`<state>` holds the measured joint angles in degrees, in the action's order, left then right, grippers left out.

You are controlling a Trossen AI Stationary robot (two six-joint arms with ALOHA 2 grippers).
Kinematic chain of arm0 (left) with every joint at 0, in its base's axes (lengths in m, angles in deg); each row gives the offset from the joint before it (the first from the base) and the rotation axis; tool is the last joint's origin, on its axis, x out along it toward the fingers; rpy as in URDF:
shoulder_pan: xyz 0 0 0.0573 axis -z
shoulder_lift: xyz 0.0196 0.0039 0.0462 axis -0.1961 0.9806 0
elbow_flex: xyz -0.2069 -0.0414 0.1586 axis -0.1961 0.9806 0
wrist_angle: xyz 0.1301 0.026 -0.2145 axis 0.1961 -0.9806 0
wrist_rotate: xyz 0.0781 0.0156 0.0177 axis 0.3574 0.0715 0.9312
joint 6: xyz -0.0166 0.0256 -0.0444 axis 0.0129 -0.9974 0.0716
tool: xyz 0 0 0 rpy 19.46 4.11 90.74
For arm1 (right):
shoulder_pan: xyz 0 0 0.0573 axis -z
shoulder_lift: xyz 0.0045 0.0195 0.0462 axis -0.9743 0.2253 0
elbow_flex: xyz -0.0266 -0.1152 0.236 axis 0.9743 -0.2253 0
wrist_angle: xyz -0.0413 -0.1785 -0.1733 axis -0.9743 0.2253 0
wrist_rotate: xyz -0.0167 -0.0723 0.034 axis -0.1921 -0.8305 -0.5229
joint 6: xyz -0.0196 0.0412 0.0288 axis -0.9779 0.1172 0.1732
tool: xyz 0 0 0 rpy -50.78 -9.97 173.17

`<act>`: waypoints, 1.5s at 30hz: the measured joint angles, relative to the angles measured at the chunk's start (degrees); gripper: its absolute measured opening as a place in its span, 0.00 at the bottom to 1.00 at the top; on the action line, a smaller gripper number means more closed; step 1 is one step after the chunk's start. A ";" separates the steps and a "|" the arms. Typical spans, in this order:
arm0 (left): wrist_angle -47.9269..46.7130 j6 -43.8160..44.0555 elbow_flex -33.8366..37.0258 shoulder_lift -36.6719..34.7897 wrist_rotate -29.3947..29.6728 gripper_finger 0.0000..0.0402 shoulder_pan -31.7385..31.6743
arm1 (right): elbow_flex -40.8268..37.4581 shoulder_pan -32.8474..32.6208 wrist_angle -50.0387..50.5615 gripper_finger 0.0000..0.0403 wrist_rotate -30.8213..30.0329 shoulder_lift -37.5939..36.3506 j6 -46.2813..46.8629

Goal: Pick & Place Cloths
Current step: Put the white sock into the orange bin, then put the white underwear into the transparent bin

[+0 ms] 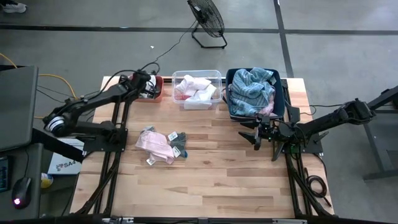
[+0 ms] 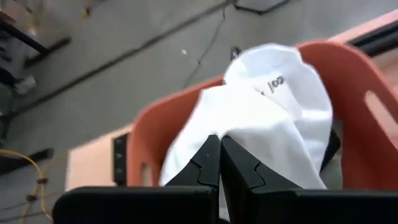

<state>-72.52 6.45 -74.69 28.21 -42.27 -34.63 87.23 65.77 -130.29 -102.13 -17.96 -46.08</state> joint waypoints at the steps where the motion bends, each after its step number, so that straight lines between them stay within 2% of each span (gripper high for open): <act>1: 0.34 0.05 0.00 1.04 -0.89 0.00 -0.58 | 0.00 0.00 0.00 0.67 0.00 -0.01 0.00; 8: 1.11 4.38 0.00 6.89 -12.19 0.00 -5.87 | 0.01 0.00 -0.01 0.67 0.00 -0.01 0.00; 11: 1.64 5.72 0.00 8.92 -15.05 0.00 -7.86 | 0.00 0.00 0.00 0.67 0.00 0.00 0.00; 21: 2.92 5.85 -0.11 15.27 -18.04 0.00 -9.57 | 0.00 0.00 0.00 0.67 0.00 0.00 0.00; 25: 3.24 5.85 -0.11 15.51 -18.86 0.02 -9.57 | 0.00 0.00 0.00 0.67 0.00 0.00 0.00; 29: 2.76 5.58 -0.07 13.35 -19.37 0.12 -9.54 | 0.00 0.00 0.00 0.67 0.00 0.00 0.00; 39: 0.04 5.38 0.04 2.64 -18.77 0.49 -8.29 | 0.00 0.00 0.00 0.67 0.00 0.00 0.00; 45: -2.46 5.01 0.04 -6.24 -17.34 0.55 -4.86 | 0.02 0.00 0.00 0.67 0.00 0.00 0.00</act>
<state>-74.98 11.46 -74.65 21.96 -59.61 -39.49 87.25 65.77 -130.29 -102.13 -17.97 -46.08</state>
